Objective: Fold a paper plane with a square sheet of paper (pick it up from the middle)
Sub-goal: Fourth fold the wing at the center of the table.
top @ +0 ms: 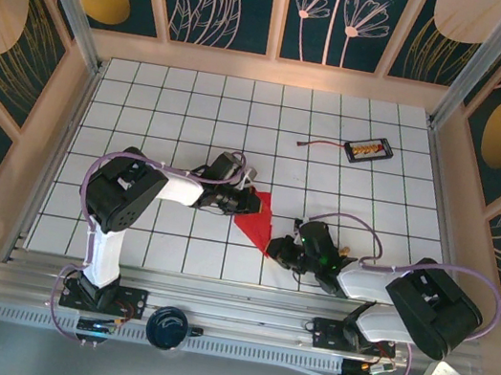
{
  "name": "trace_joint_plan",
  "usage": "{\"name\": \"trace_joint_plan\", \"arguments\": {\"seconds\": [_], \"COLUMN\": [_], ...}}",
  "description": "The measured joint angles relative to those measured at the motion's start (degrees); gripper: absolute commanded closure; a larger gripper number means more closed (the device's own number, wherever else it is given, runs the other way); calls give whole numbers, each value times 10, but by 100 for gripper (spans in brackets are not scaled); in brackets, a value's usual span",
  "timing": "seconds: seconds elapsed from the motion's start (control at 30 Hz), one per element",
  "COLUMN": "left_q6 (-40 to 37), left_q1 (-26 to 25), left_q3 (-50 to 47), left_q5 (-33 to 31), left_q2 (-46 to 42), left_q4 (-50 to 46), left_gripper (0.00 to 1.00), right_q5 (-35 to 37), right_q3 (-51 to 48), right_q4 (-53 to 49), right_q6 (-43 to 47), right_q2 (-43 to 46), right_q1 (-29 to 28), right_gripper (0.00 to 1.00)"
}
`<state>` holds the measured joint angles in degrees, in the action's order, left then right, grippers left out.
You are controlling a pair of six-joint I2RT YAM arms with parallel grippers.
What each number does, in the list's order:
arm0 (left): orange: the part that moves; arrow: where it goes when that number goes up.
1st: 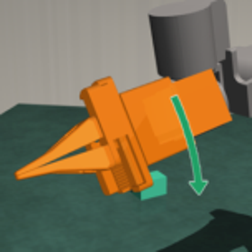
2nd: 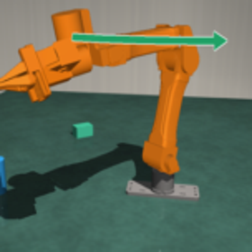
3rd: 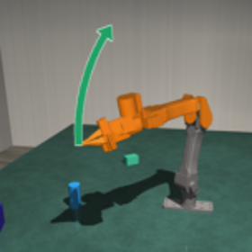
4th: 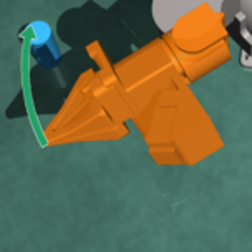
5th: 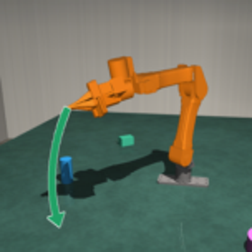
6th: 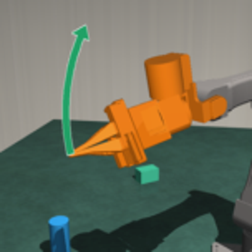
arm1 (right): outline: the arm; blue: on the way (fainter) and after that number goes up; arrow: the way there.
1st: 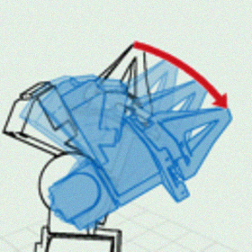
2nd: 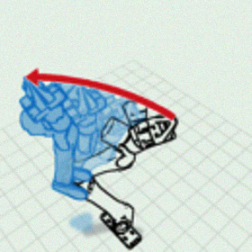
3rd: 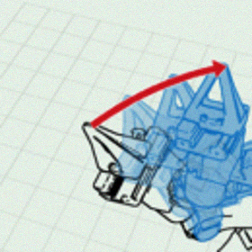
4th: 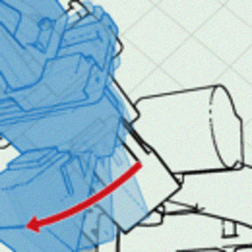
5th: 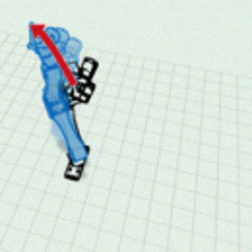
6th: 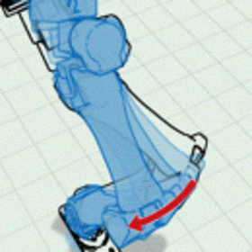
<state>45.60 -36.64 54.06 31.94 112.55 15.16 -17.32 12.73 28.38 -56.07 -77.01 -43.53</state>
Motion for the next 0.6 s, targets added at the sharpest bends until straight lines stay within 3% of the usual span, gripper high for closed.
{"name": "trace_joint_plan", "arguments": {"seconds": [0.6], "left_q6": [0], "left_q1": [0], "left_q3": [0], "left_q5": [0], "left_q2": [0], "left_q4": [0], "left_gripper": [97], "right_q5": [5], "right_q3": [0], "right_q4": [0], "right_q6": [0], "right_q2": [-6], "right_q1": [3], "right_gripper": [96]}}
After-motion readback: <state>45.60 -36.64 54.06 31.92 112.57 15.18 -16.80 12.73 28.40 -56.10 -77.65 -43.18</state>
